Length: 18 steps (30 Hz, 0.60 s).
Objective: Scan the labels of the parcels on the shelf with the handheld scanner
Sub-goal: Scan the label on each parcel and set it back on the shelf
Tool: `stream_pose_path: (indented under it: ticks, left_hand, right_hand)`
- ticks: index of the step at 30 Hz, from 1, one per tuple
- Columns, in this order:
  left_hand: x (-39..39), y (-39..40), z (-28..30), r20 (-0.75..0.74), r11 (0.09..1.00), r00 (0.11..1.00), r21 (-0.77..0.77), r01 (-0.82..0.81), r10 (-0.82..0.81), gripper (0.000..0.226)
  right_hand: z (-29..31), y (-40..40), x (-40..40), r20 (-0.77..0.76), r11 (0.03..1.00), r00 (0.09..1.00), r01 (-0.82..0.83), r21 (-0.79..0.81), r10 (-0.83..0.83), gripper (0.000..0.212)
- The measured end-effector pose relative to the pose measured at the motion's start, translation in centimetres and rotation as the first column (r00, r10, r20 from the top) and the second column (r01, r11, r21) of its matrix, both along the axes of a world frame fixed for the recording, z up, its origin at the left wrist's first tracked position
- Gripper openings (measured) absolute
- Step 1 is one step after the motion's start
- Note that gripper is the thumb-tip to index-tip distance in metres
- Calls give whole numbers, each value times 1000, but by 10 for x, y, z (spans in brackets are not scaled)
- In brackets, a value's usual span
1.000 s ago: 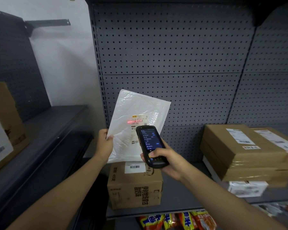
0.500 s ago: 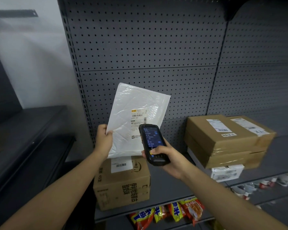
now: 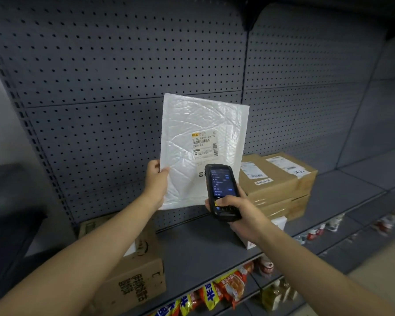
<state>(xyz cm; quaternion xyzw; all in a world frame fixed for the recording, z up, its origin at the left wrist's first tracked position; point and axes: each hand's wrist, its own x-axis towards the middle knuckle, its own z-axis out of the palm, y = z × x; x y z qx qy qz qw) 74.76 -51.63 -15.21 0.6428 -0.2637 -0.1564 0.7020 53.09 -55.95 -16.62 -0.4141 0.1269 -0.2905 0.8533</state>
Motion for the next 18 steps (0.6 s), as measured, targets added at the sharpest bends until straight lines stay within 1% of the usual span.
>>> stream_pose_path:
  ticks: [2, 4, 7, 10, 13, 14, 16, 18]
  left_hand:
    - [-17, -31, 0, -78, 999, 996, 2, 48, -47, 21]
    - [-35, -62, 0, -143, 996, 986, 8, 93, -91, 22]
    - [-64, -109, 1, -229, 990, 964, -3, 140, -137, 30]
    - [-83, -155, -4, -306, 986, 939, 11, 169, -157, 30]
    - [-91, -196, -14, -328, 978, 932, 83, 190, -153, 29]
    - [-95, -209, -19, -329, 978, 933, 98, 186, -144, 25]
    - [-106, -226, -24, -311, 981, 944, 116, 156, -113, 15]
    - [-118, -237, -30, -281, 986, 957, 127, 112, -72, 13]
  right_hand:
    - [2, -22, -16, -15, 998, 998, 54, -14, -54, 67]
    - [2, -45, -32, -38, 996, 996, 84, -32, -85, 69]
    - [4, -85, -58, -63, 993, 992, 101, -54, -105, 72]
    - [5, -125, -82, -91, 991, 989, 113, -68, -119, 71]
    - [5, -166, -100, -101, 990, 986, 123, -69, -129, 75]
    - [4, -179, -105, -105, 990, 986, 125, -64, -131, 75]
    - [1, -202, -113, -114, 990, 984, 129, -52, -134, 75]
    - [-4, -221, -121, -118, 991, 984, 127, -41, -131, 73]
